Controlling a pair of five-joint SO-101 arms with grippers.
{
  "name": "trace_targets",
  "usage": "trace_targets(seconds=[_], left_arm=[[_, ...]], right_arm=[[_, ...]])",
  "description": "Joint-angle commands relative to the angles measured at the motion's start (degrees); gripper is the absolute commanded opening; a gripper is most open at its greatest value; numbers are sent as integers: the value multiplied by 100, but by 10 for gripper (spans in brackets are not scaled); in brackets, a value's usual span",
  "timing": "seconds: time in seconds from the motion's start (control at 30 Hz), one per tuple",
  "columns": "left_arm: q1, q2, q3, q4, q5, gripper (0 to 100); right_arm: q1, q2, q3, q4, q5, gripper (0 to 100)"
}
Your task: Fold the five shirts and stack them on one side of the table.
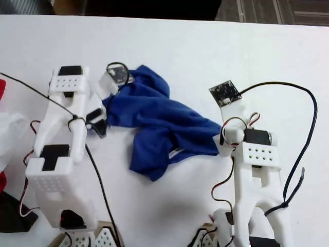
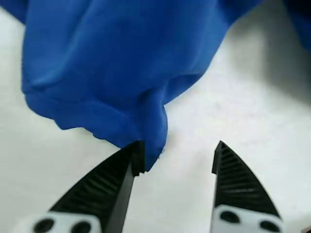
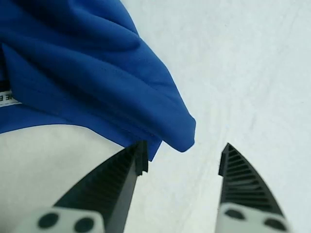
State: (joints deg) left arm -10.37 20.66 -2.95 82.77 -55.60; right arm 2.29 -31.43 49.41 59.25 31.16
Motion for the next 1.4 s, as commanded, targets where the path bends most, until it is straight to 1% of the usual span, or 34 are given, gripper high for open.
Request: trace_targets(seconds=[0.0, 0.13, 0.23, 0.3, 0.4, 0.53, 0.6, 0.67, 0.7, 0.73, 0.8, 0.9, 1.03, 1.1, 1.17, 1.27, 1.37], left_arm=[[-26, -343, 171, -466, -62, 241], [-18, -123, 611, -1310, -44, 241], [-53, 387, 585, -1556, -44, 241], [-105, 738, 303, -1530, -26, 241], [-149, 1116, -233, -1301, 158, 241], [-176, 1380, -875, -818, 149, 231], [-211, 1442, -1130, -677, 149, 161], [-237, 1486, -1349, -571, 185, 26], [-237, 1486, -1402, -510, 193, 15], [-237, 1459, -1446, -413, 193, 41], [-211, 1407, -1508, -193, 193, 20], [-211, 1213, -1631, 220, 202, 25], [-211, 642, -1578, 703, 255, 25], [-202, 316, -1578, 932, 589, 25], [-193, 26, -1578, 976, 1064, 25], [-211, -255, -1569, 905, 1881, 25], [-185, -413, -1569, 686, 2338, 25]], right_arm=[[-22, 13, -26, -22, -44, 247], [-22, 13, -35, -22, -44, 247], [-22, 13, -35, -22, -44, 247], [-22, 13, -35, -22, -44, 247], [-22, 13, -35, -22, -35, 247], [-22, 13, -35, -22, -35, 247], [-22, 13, -35, -22, -35, 247], [-22, 13, -35, -22, -35, 247], [-22, 13, -35, -22, -35, 247], [-22, 13, -26, -13, -35, 247], [-22, 48, -26, -4, -35, 247], [-22, 22, 44, -13, -44, 247], [-13, -13, 62, -22, -44, 248], [-13, -171, 88, 4, -53, 248], [-13, -497, 158, 92, -229, 248], [4, -1200, 431, 207, -360, 248], [-22, -1921, 967, 189, -334, 248]])
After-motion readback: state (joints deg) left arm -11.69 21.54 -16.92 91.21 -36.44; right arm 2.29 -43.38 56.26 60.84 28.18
